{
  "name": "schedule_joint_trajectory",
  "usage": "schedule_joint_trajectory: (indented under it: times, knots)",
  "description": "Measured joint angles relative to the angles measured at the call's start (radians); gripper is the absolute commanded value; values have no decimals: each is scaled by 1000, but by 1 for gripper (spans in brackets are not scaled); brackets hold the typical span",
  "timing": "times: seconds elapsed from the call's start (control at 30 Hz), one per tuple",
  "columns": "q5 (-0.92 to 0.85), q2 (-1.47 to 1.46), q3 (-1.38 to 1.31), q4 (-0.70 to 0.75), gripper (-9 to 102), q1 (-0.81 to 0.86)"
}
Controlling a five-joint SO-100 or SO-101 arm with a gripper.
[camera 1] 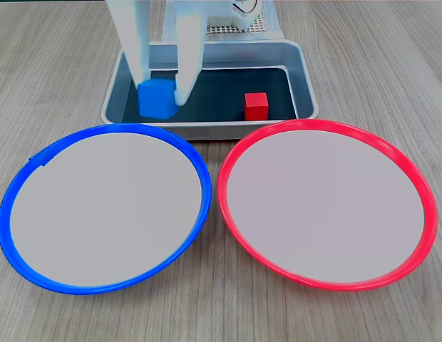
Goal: Move two blocks tray to matching dishes
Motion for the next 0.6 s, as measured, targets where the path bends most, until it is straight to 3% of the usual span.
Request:
schedule_joint_trajectory:
  times: [0.13,0.17,0.3,0.37,0.43,0.5,0.6]
  knots:
    - [-15,-198,-80,-140,8,52]
    - [-15,-215,-80,-155,18,58]
    - [-81,-235,-51,-209,23,83]
    - [-95,-224,-31,-209,18,84]
    - [-91,-202,-5,-209,3,69]
    - [-91,-147,9,-187,1,64]
    - [-141,-21,35,-38,0,31]
